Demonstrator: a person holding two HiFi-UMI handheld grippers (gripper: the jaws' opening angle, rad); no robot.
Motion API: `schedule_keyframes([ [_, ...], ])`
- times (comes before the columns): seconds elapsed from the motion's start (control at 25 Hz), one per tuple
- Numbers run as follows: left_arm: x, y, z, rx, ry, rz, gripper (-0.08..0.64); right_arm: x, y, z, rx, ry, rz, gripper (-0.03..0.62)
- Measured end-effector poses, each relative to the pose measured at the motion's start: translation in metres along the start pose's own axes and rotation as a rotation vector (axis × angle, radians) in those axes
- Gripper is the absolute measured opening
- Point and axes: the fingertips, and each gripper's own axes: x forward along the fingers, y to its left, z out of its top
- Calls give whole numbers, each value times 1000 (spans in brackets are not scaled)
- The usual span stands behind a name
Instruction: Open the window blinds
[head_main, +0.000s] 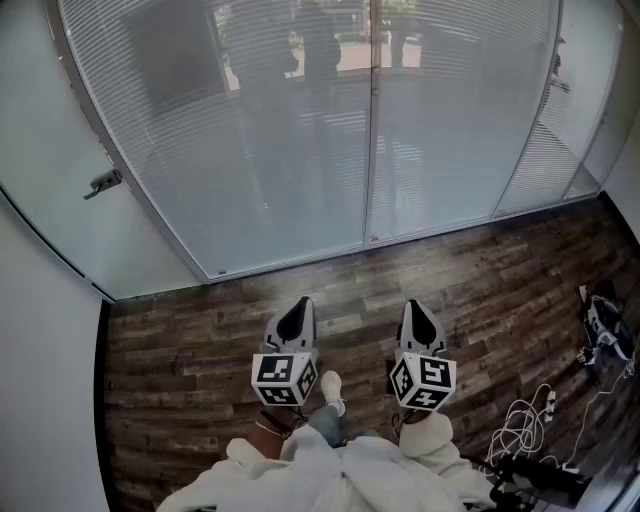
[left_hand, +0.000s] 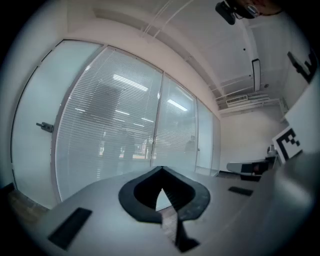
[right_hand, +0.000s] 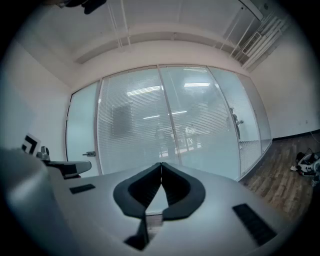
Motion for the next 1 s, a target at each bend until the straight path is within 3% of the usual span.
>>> schedule_keyframes([
  [0.32, 93, 31, 7, 4, -5, -23, -3, 94, -4, 0, -39, 29, 4, 12],
  [0.76, 249, 134, 54, 49, -54, -15, -2, 288, 17, 33, -68, 17, 21, 12],
  [1.0, 306, 173, 47, 24, -9, -14, -3, 358, 9, 27, -53, 48, -9, 12],
])
